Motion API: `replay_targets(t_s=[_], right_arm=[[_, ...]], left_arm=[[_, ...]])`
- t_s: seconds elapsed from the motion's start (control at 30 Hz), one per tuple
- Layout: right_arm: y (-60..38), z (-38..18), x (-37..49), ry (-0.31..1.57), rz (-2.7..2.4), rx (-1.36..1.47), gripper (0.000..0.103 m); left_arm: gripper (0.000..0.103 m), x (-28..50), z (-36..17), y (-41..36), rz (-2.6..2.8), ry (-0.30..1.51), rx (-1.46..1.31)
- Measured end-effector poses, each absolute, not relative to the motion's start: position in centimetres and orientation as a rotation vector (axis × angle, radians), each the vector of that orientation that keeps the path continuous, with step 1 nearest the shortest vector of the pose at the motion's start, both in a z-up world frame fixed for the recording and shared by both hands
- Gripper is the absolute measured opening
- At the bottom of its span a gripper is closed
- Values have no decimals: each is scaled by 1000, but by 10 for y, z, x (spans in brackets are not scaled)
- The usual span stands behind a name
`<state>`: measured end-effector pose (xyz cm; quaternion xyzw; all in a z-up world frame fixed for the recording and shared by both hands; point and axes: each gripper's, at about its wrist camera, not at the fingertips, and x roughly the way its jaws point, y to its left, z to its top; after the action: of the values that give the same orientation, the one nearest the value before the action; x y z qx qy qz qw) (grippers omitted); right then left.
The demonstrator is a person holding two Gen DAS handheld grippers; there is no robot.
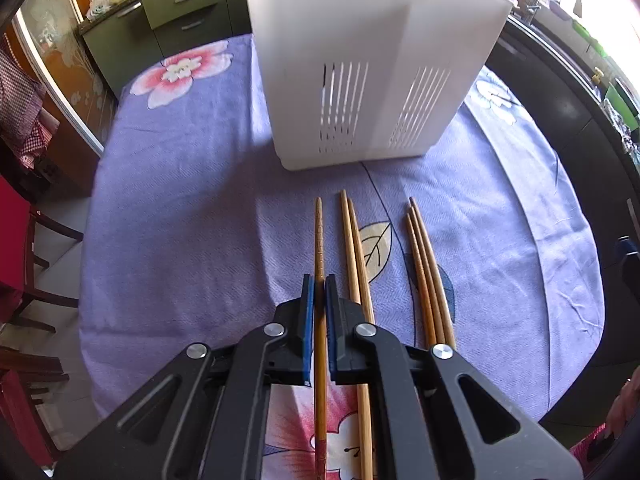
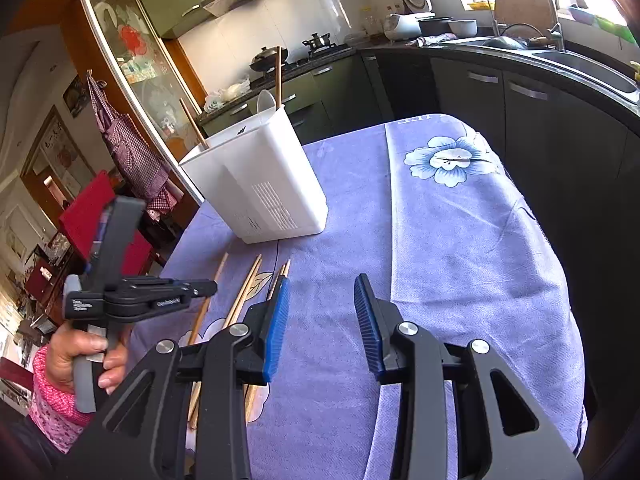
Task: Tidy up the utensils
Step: 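Lower the left gripper onto a wooden chopstick on the cloth and close it, then lower the right gripper onto another wooden chopstick and close it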
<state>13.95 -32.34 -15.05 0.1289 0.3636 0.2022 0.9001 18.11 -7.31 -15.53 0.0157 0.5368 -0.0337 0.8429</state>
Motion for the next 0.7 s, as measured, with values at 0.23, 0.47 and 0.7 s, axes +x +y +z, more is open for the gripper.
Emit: replay_targets(t_s=[0.23,0.47,0.7], right_arm=[[-277,-172,170,861,435,126,35],[-229,-194,210,982,480,20,33],[-193,-215,233,1068,459,-86,29]], left_arm=[[6,146,-94,-51,-85,962,15],[6,107,-59,-40,-102,843,1],[5,96,-54,-36,-114,822,6]])
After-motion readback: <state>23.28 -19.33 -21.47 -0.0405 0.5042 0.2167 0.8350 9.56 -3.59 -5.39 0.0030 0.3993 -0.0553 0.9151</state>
